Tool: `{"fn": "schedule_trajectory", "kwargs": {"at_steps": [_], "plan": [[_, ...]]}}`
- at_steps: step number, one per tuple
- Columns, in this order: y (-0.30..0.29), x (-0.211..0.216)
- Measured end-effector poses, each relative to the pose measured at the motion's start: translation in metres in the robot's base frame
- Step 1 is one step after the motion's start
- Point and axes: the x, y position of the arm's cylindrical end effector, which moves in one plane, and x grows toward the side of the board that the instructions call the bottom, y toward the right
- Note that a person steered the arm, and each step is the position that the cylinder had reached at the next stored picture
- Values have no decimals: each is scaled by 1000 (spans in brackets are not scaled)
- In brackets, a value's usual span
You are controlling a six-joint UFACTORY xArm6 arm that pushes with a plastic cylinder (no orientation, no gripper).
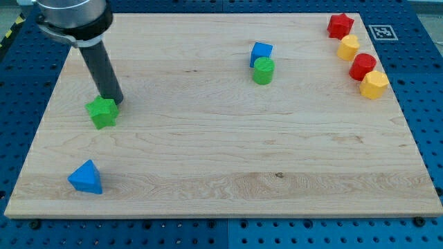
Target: Push the green star to the top of the blue triangle
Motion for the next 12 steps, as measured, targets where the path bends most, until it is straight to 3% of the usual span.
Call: {"fn": "schedule_trajectory", "kwargs": {"at_steps": [3, 5, 8, 12], "plan": [[-23, 12], [-9, 39], [40, 44], [27, 75]]}}
